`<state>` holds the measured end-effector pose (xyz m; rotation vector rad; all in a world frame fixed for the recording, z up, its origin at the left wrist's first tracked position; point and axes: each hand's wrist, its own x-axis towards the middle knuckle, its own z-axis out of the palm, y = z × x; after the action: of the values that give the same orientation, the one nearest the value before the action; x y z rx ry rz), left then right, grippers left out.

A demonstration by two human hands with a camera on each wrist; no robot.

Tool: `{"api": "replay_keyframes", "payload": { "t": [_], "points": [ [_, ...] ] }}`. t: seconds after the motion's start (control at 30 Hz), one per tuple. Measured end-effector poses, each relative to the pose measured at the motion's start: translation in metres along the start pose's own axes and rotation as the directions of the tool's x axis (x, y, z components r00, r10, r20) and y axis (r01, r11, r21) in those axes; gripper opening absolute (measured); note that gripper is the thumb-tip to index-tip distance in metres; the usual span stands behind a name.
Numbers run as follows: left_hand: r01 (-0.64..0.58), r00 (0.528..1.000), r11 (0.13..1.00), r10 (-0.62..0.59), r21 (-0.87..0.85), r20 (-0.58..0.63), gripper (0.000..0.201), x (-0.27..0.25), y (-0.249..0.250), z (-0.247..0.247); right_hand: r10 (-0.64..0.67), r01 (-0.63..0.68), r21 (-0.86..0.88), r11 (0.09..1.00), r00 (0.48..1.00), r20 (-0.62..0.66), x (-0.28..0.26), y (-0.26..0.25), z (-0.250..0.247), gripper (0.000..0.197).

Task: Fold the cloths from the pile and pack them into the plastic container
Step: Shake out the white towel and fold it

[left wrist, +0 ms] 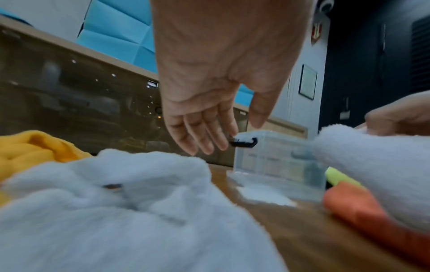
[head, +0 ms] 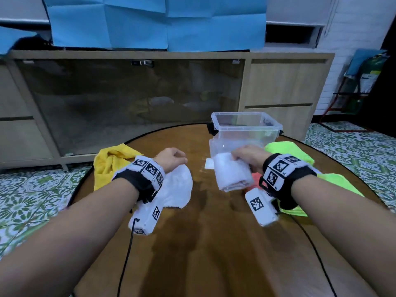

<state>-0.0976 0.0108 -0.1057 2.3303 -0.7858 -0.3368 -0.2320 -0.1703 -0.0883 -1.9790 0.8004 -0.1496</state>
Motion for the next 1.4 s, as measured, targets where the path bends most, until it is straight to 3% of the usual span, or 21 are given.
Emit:
{"api": "replay_keyframes", "payload": {
  "t": [0.07,0.2,0.3,0.37,0.43,0.5,0.57,0.67,0.73,0.8,0.87,0.93,1.03,1.23,1.4],
  "points": [
    [0.061,0.996,0.973,-0.046,0.223,-0.071,0.031,0.007,-0.024,0.004,0.062,-0.072,-0.130,0.989,0.995,-0.079,0.013,0.011,0.000,0.025],
    [0.140,0.990,0.820,-0.098,0.555,-0.104,0.043,0.005,-0.053,0.013,0.137,-0.160,-0.161,0.974,0.979,-0.149,0.030,0.032,0.006,0.023],
    [0.112,0.990,0.765,-0.140,0.634,-0.005,0.051,0.008,-0.067,0.026,0.142,-0.149,-0.089,0.985,0.987,-0.080,0.046,0.050,0.016,0.024],
    [0.102,0.986,0.729,-0.167,0.676,0.031,0.052,0.008,-0.072,0.036,0.106,-0.107,-0.168,0.980,0.994,-0.010,0.038,0.046,0.022,0.017],
    [0.102,0.983,0.716,-0.177,0.691,0.038,0.053,0.008,-0.073,0.043,0.034,-0.038,-0.227,0.973,0.999,-0.023,0.036,0.045,0.026,0.010],
    [0.105,0.982,0.705,-0.184,0.701,0.038,0.053,0.007,-0.071,0.046,-0.028,0.009,-0.309,0.951,0.998,-0.057,0.035,0.045,0.030,0.033],
    [0.104,0.979,0.700,-0.198,0.706,0.052,0.054,0.006,-0.069,0.043,-0.118,0.054,-0.480,0.875,0.988,-0.104,0.030,0.043,0.033,0.038],
    [0.089,0.973,0.705,-0.213,0.703,0.090,0.055,0.003,-0.069,0.041,-0.330,0.153,-0.700,0.697,0.936,-0.124,0.019,0.042,0.029,0.029],
    [0.082,0.970,0.704,-0.220,0.706,0.106,0.055,0.000,-0.069,0.039,-0.444,0.253,-0.775,0.578,0.895,-0.039,0.006,0.036,0.027,0.024],
    [0.067,0.967,0.700,-0.222,0.711,0.127,0.054,-0.003,-0.067,0.036,-0.474,0.343,-0.787,0.512,0.877,0.074,-0.007,0.033,0.025,0.029],
    [0.045,0.962,0.697,-0.223,0.715,0.156,0.053,-0.006,-0.064,0.033,-0.426,0.418,-0.774,0.475,0.879,0.213,-0.019,0.036,0.025,0.037],
    [0.036,0.957,0.695,-0.232,0.718,0.177,0.053,-0.010,-0.062,0.031,-0.248,0.430,-0.776,0.462,0.902,0.352,-0.027,0.046,0.034,0.049],
    [0.029,0.962,0.697,-0.213,0.717,0.168,0.051,-0.011,-0.064,0.028,-0.062,0.374,-0.829,0.416,0.921,0.385,-0.028,0.062,0.050,0.064],
    [0.154,0.980,0.779,-0.198,0.608,0.006,0.054,-0.016,-0.063,0.022,-0.035,0.313,-0.829,0.464,0.941,0.335,-0.015,0.049,0.061,0.059],
    [0.109,0.982,0.781,-0.181,0.615,0.055,0.049,-0.013,-0.069,0.020,-0.085,0.318,-0.812,0.489,0.944,0.319,0.017,0.052,0.057,0.058]
  ]
}}
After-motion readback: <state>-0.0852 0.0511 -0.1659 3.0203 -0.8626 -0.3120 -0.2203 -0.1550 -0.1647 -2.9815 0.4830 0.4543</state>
